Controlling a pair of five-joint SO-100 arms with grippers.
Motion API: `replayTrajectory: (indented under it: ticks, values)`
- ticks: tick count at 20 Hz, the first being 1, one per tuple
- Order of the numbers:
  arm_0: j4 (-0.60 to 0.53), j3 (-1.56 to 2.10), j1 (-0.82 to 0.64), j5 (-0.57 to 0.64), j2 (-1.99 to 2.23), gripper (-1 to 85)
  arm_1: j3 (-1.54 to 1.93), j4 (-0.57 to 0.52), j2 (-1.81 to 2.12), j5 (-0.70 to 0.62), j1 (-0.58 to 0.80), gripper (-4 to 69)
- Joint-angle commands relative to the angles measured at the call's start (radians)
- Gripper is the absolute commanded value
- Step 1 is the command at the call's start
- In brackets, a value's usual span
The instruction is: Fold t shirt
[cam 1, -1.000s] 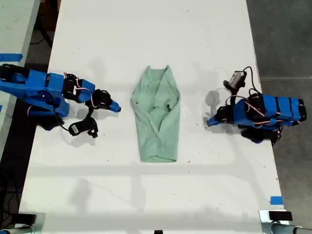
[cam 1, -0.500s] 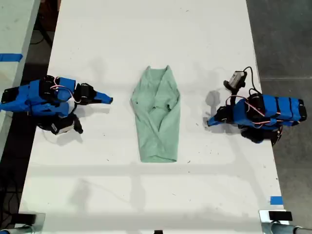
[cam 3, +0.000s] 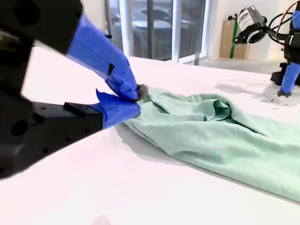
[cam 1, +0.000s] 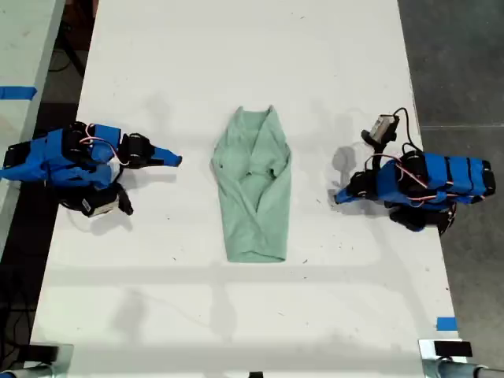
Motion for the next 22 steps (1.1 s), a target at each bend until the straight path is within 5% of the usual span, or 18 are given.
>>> replayTrajectory:
  ticks: [1, 22]
  values:
    - [0.005, 0.006, -0.008, -0.038, 0.008, 0.0, 0.018, 0.000, 0.012, 0.011, 0.002, 1.3]
    - [0.015, 0.008, -0.005, -0.057, 0.008, 0.0, 0.018, 0.000, 0.012, 0.006, 0.015, 1.3]
